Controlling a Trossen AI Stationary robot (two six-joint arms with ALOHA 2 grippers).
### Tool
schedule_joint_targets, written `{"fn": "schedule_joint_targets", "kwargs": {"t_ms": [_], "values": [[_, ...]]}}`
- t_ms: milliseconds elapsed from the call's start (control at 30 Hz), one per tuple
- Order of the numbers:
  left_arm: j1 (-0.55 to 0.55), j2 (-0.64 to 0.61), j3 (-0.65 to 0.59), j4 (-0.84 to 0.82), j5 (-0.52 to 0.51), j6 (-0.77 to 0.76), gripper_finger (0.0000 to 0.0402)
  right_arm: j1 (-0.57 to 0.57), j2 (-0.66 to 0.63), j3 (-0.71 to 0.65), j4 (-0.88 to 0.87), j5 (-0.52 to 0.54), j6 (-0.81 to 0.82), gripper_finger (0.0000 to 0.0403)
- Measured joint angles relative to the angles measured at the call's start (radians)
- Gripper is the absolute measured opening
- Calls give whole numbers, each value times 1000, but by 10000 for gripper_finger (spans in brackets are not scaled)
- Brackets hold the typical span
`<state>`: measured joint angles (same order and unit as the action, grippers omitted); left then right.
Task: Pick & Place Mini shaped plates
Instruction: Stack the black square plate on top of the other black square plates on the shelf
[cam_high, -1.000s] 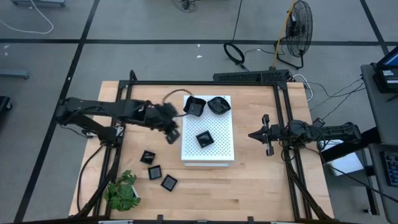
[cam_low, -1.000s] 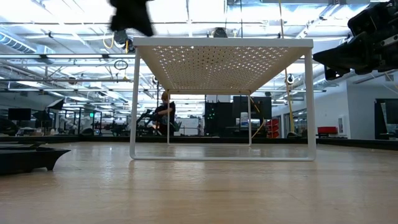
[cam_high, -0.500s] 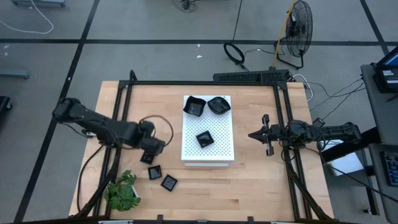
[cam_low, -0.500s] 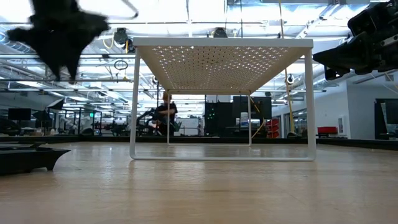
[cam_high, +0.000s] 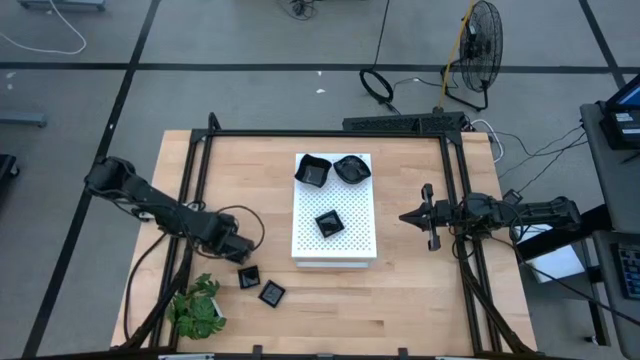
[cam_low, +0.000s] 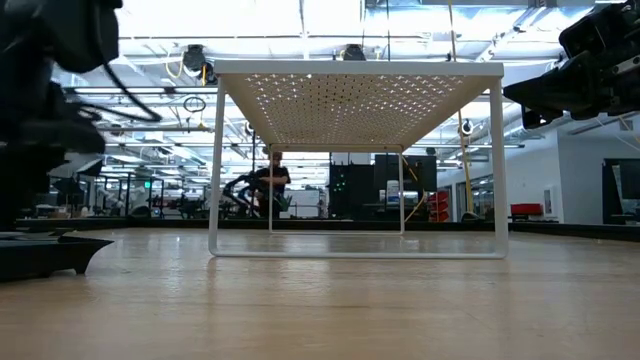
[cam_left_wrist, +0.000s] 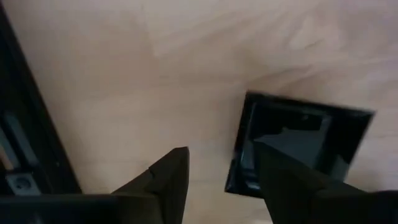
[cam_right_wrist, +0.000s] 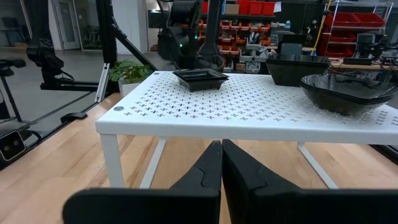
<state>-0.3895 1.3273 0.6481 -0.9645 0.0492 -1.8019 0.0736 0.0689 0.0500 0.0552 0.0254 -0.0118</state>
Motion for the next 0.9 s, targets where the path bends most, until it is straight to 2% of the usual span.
{"fn": "schedule_joint_targets", "kwargs": {"t_ms": [233, 433, 667, 900], "values": [[1, -1, -61, 163, -4, 37, 158, 0, 0, 0, 0, 0, 0, 0], [3, -2, -62, 171, -38, 59, 132, 0, 0, 0, 0, 0, 0, 0], [8, 0, -56, 174, -42, 108, 74, 0, 0, 0, 0, 0, 0, 0], [59, 0, -13, 175, -70, 201, 7, 0, 0, 0, 0, 0, 0, 0]]}}
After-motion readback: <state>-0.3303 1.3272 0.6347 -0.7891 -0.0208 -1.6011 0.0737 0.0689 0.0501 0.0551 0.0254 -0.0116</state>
